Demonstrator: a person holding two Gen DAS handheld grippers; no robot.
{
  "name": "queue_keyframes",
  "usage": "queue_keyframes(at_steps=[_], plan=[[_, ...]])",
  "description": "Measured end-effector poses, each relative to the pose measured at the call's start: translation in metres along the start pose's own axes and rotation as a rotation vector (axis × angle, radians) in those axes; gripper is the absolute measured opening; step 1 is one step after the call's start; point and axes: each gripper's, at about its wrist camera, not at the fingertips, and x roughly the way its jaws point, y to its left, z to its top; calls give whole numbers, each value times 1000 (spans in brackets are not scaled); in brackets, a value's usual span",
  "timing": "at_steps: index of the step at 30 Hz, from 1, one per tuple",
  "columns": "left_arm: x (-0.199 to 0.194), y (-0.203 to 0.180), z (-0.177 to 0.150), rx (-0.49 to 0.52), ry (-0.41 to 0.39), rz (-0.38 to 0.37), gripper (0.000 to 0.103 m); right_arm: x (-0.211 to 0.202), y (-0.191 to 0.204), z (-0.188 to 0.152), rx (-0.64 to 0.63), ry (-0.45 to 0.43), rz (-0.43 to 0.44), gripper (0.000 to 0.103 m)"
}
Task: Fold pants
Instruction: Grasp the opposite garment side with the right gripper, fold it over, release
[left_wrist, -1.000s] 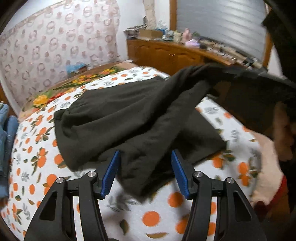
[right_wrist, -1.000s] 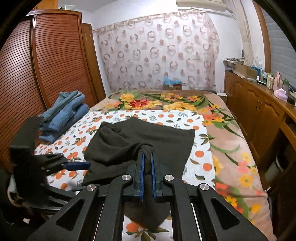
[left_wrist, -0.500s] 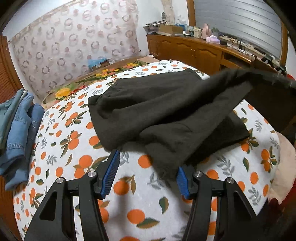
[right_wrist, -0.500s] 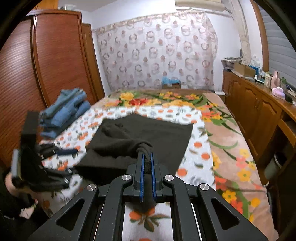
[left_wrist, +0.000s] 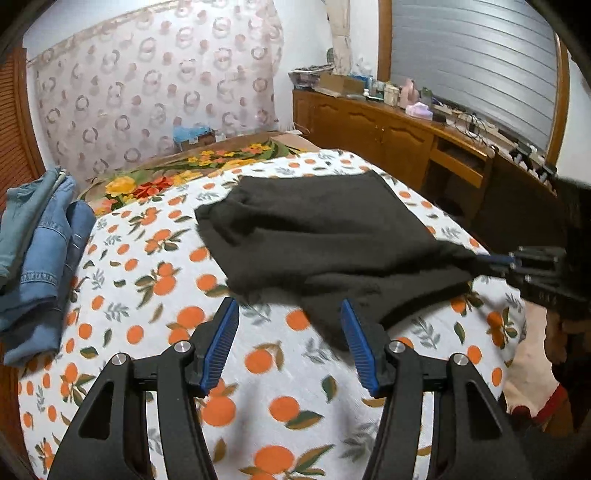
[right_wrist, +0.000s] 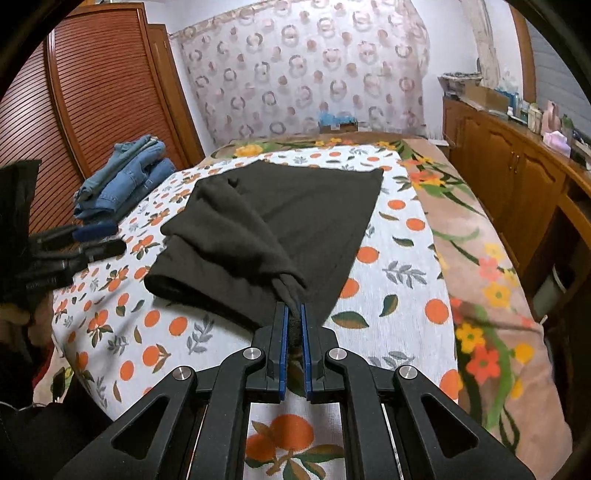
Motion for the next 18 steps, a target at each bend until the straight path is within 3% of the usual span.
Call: queue_keyframes(at_steps=[5,7,11,18], plan=[[9,19,10,-20,-21,27,70,5,0,3,-1,13,-4,10],[13,26,12,-30,-22,30,81,3,-1,6,-5,11,-12,15],[17,39,15,-54,-27,5,82,-7,-3,14,-22,-32,-26,33],[22,68,19,-107,-28,19,82,3,17,42,-89,-57,30,35]])
